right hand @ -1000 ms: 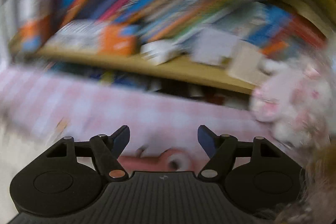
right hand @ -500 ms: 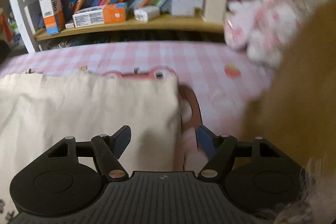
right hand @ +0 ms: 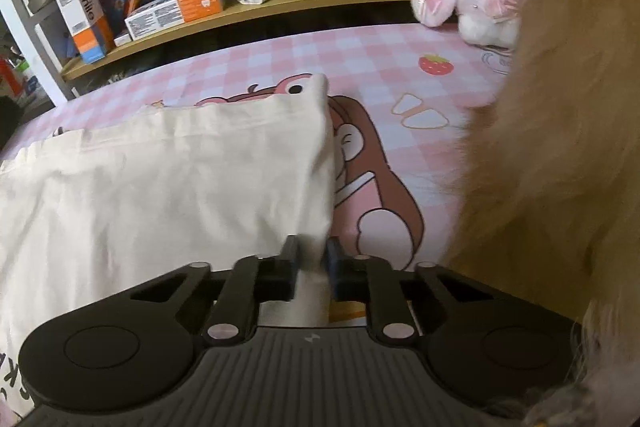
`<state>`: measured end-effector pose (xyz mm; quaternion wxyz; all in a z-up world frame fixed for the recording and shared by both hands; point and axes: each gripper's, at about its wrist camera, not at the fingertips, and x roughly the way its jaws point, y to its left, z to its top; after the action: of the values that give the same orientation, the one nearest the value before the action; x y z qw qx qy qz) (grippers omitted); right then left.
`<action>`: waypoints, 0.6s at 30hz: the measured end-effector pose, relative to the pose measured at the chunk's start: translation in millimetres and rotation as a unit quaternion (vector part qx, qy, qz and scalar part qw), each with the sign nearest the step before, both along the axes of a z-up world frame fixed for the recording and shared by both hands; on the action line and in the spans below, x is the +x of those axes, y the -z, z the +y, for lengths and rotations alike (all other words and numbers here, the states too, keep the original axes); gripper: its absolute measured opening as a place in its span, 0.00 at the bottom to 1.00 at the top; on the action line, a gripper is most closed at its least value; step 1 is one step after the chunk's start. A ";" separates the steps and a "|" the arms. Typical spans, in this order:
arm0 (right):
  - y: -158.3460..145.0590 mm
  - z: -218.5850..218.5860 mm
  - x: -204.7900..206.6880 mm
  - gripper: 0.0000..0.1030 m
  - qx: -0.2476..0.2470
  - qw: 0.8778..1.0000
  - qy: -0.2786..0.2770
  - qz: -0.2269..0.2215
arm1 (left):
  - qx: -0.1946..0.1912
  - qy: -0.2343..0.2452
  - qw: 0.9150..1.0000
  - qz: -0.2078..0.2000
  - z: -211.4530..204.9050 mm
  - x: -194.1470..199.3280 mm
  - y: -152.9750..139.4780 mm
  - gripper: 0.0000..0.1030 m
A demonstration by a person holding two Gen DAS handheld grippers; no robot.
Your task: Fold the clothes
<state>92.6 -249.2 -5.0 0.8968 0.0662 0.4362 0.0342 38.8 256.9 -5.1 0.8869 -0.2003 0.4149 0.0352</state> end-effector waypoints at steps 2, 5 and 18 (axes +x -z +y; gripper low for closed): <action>-0.3 1.0 1.2 0.08 -0.001 1.000 -0.003 -0.001 | -0.002 -0.001 1.000 -0.001 -4.2 -1.3 -0.2 0.30; -0.5 1.5 1.5 0.08 -0.004 1.000 -0.006 -0.001 | -0.011 -0.011 1.000 -0.005 -2.9 -3.9 1.0 0.28; -2.9 20.3 2.2 0.01 -0.037 0.998 -0.045 -0.019 | 0.079 -0.061 0.995 0.020 8.9 -9.2 -4.8 0.08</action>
<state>94.8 -228.9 -2.1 0.9042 0.0129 0.4228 0.0598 29.6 265.8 -0.2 0.8878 -0.1536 0.4153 0.1256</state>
